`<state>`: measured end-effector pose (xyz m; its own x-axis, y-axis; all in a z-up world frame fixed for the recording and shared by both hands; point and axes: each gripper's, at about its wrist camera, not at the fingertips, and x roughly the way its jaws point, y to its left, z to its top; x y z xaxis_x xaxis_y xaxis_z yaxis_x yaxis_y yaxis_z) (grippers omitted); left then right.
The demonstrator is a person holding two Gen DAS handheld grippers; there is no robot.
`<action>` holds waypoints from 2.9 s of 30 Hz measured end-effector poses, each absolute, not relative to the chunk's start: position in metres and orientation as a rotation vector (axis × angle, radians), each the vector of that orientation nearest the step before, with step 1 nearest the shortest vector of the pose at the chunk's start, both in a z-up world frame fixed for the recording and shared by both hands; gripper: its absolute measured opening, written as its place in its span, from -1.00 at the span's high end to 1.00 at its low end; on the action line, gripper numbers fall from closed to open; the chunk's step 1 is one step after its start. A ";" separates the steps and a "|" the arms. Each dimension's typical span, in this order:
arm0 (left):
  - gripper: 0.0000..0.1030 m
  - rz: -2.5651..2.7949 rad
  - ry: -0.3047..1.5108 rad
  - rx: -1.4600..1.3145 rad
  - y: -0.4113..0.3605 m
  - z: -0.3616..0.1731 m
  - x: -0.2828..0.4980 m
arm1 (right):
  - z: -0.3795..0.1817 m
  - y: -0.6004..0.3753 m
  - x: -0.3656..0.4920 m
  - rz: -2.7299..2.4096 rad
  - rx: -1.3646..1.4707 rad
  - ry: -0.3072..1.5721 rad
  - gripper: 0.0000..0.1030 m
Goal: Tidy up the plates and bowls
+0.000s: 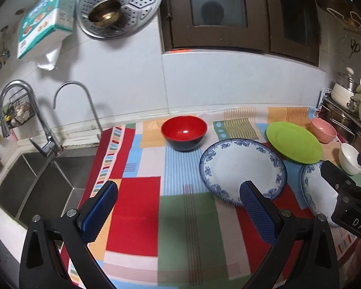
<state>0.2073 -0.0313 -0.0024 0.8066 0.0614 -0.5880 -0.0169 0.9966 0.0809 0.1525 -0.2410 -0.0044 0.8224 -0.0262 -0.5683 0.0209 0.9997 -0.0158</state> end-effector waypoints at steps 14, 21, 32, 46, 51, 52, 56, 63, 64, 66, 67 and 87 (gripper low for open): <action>-0.89 0.047 0.740 0.125 -0.056 -0.029 0.299 | -0.038 -0.262 0.254 0.046 0.038 0.758 -0.78; -0.82 0.047 0.823 0.126 -0.058 -0.062 0.338 | -0.076 -0.267 0.291 0.061 0.067 0.871 -0.56; -0.59 0.011 0.929 0.122 -0.060 -0.110 0.382 | -0.128 -0.272 0.332 0.030 0.067 0.988 -0.36; -0.26 -0.026 1.000 0.082 -0.058 -0.135 0.406 | -0.148 -0.275 0.356 0.019 0.072 1.068 -0.05; -0.12 -0.042 1.015 0.070 -0.057 -0.138 0.411 | -0.149 -0.274 0.359 0.031 0.073 1.075 0.07; -0.11 -0.044 1.015 0.066 -0.057 -0.137 0.412 | -0.149 -0.274 0.360 0.032 0.074 1.078 0.08; 0.09 -0.055 1.031 0.061 -0.057 -0.140 0.414 | -0.150 -0.274 0.361 0.031 0.072 1.083 0.15; 0.29 -0.067 1.043 0.039 -0.059 -0.140 0.414 | -0.149 -0.274 0.365 0.030 0.063 1.087 0.26; 0.30 -0.064 1.043 0.036 -0.058 -0.139 0.414 | -0.149 -0.274 0.364 0.031 0.063 1.087 0.26; 0.31 -0.058 1.038 0.037 -0.059 -0.138 0.411 | -0.149 -0.274 0.364 0.033 0.057 1.088 0.27; 0.31 -0.054 1.035 0.038 -0.058 -0.137 0.410 | -0.149 -0.274 0.364 0.034 0.058 1.089 0.27; 0.31 0.066 0.980 -0.021 -0.034 -0.100 0.335 | -0.117 -0.250 0.320 0.133 0.032 1.047 0.27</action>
